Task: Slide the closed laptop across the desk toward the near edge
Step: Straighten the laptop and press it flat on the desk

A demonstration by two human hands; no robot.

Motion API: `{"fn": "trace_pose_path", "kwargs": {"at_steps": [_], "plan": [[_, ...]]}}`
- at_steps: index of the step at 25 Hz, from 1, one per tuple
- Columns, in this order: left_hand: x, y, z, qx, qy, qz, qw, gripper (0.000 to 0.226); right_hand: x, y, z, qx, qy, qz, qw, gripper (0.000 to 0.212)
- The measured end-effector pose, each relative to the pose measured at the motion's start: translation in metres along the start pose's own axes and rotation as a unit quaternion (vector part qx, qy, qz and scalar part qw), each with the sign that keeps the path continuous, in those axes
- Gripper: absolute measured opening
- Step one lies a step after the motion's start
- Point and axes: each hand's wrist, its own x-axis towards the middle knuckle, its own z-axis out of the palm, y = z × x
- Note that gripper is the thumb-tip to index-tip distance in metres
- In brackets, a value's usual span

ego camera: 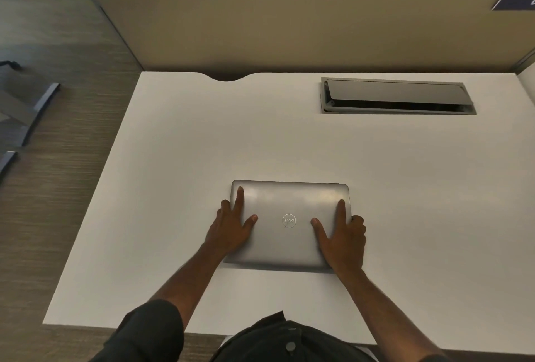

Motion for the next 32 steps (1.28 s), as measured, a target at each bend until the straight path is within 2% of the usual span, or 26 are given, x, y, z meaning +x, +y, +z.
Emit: {"fn": "trace_pose_path", "kwargs": {"at_steps": [5, 18, 24, 27, 32], "plan": [[0.000, 0.004, 0.001, 0.025, 0.004, 0.004, 1.000, 0.086, 0.000, 0.002, 0.005, -0.057, 0.015, -0.016, 0.998, 0.087], [-0.005, 0.006, 0.003, 0.066, 0.017, 0.009, 0.998, 0.083, 0.001, 0.005, 0.009, -0.086, 0.031, -0.024, 0.996, 0.087], [-0.012, 0.003, 0.007, 0.129, 0.080, 0.025, 0.988, 0.082, 0.002, 0.005, 0.009, -0.082, 0.027, -0.033, 0.996, 0.085], [-0.013, 0.000, 0.012, 0.128, 0.115, 0.047, 0.984, 0.080, 0.003, 0.003, 0.008, -0.078, 0.015, -0.075, 0.994, 0.085], [-0.011, 0.015, 0.008, 0.131, 0.124, 0.084, 0.980, 0.072, 0.004, -0.014, 0.000, -0.056, -0.006, -0.144, 0.988, 0.074]]}}
